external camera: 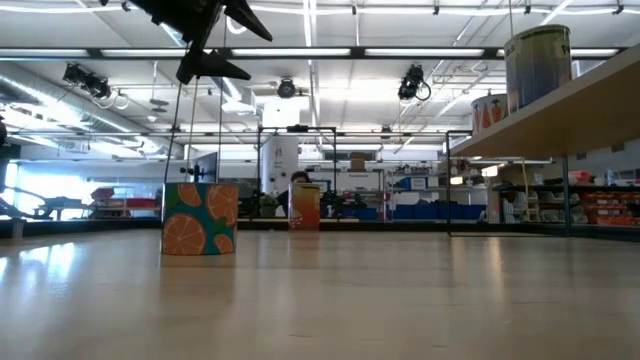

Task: Pick and place cans onto a shelf
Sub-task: Put the canned peaches on the shelf

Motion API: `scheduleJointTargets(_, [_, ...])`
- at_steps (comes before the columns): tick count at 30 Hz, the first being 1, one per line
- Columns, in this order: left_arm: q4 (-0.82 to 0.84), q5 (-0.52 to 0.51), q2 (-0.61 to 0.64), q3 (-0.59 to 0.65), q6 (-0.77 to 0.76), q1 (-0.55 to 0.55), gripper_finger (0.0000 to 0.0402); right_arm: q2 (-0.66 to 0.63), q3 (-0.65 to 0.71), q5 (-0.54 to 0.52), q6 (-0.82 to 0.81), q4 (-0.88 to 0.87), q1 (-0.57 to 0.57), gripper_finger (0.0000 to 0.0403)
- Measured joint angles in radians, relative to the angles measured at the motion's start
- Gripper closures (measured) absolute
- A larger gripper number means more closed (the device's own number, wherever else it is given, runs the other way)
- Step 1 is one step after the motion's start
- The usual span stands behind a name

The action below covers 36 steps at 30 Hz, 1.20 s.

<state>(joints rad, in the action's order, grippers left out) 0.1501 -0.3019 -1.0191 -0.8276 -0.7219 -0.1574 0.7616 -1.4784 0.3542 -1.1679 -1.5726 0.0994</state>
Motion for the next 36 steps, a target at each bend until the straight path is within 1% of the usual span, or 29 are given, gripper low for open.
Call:
scheduleJointTargets(3, [0.0, 0.0, 0.0, 0.0, 0.0, 0.0, 0.0047, -0.07, 0.072, -0.035, -0.139, 0.002, 0.0, 0.0403])
scheduleJointTargets(6, [-0.001, 0.0, 0.0, 0.0, 0.0, 0.0, 0.0047, -0.134, 0.129, -0.102, -0.279, 0.001, 0.0, 0.0403])
scheduleJointTargets(10, [-0.002, 0.0, 0.0, 0.0, 0.005, 0.0, 0.0047, -0.173, 0.197, -0.176, -0.419, 0.002, 0.0, 0.0403])
scheduleJointTargets(12, [-0.003, 0.0, 0.0, 0.0, 0.029, 0.0, 0.0047, -0.179, 0.223, -0.174, -0.466, 0.0, 0.0, 0.0403])
scheduleJointTargets(19, [-0.012, 0.001, 0.0, 0.0, 0.129, -0.007, 0.0047, -0.179, 0.281, -0.137, -0.535, 0.002, 0.0, 0.0403])
scheduleJointTargets(25, [-0.031, 0.0, -0.001, 0.0, 0.227, -0.01, 0.0047, -0.189, 0.313, -0.172, -0.534, 0.003, 0.0, 0.0403])
scheduleJointTargets(28, [-0.04, 0.007, -0.001, 0.0, 0.268, -0.009, 0.0047, -0.195, 0.317, -0.172, -0.48, 0.001, 0.0, 0.0403])
scheduleJointTargets(33, [-0.089, 0.054, -0.011, 0.0, 0.271, -0.003, 0.0047, -0.186, 0.317, -0.127, -0.304, 0.001, 0.0, 0.0403])
scheduleJointTargets(36, [-0.122, 0.056, -0.041, 0.0, 0.272, 0.035, 0.0047, -0.157, 0.316, -0.118, -0.133, 0.001, 0.0, 0.0403])
